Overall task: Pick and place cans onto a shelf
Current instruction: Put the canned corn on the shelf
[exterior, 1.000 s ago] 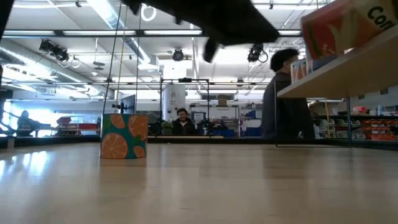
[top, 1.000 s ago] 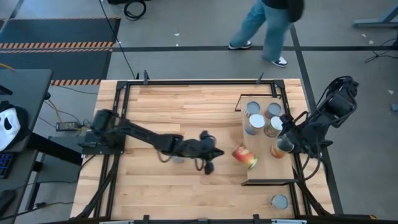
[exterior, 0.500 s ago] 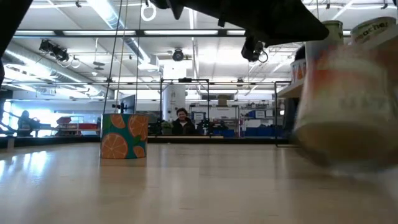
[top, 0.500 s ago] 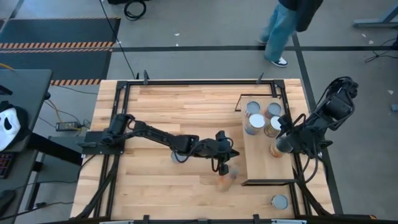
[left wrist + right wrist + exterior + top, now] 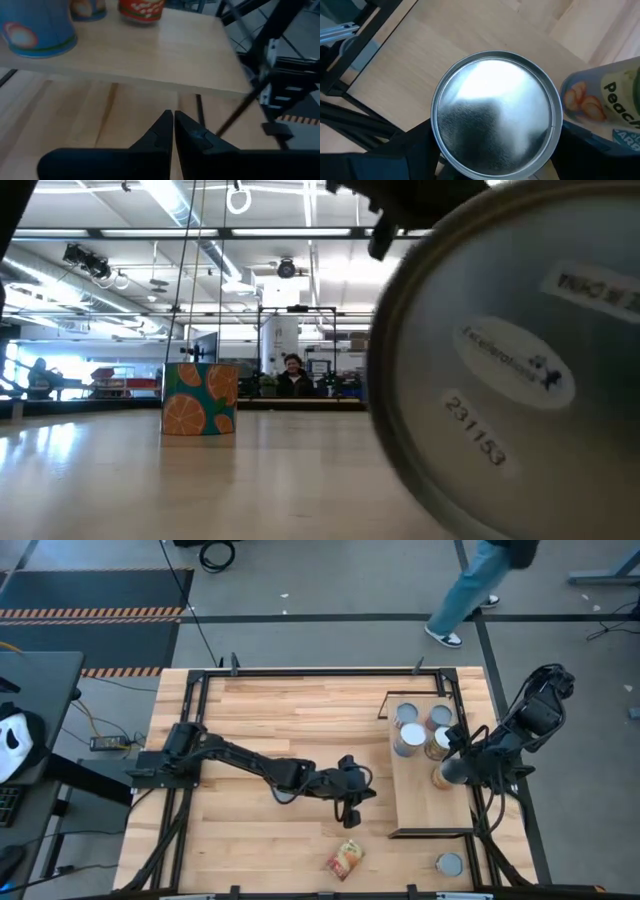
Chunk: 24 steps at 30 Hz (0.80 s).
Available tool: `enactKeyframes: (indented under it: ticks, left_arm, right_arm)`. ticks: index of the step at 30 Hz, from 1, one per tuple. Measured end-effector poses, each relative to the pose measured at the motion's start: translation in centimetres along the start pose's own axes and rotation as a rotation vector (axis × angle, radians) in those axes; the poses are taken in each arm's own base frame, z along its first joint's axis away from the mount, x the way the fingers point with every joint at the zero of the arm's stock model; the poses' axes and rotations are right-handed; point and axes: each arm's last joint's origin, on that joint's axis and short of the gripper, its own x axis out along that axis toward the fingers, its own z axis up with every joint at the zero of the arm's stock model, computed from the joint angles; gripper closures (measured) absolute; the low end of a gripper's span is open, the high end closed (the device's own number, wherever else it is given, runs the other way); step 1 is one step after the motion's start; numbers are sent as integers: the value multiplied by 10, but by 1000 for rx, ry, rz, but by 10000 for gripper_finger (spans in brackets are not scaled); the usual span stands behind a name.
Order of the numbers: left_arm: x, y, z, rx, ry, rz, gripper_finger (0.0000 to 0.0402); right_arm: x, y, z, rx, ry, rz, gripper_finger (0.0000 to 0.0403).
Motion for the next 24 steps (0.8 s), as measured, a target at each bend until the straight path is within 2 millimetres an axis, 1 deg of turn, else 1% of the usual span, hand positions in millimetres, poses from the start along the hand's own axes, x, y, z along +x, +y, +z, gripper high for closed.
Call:
enactKeyframes:
  ticks: [6,11,15,19,24]
  left_arm:
    - [-21,-5,10,-59,46,4,379]
    - [-49,-5,34,-87,19,-12,379]
    - [-73,-2,48,-107,25,17,379]
    - [-93,2,55,-127,57,52,379]
    - [-109,-1,62,-155,50,43,379]
  right_arm:
    - [1,0,-1,-7,24,-4,71]
    - [12,2,-5,-6,85,15,53]
    - [12,3,-5,16,89,32,38]
    - [1,2,-1,28,50,50,22]
    - [-27,-2,9,43,-57,59,18]
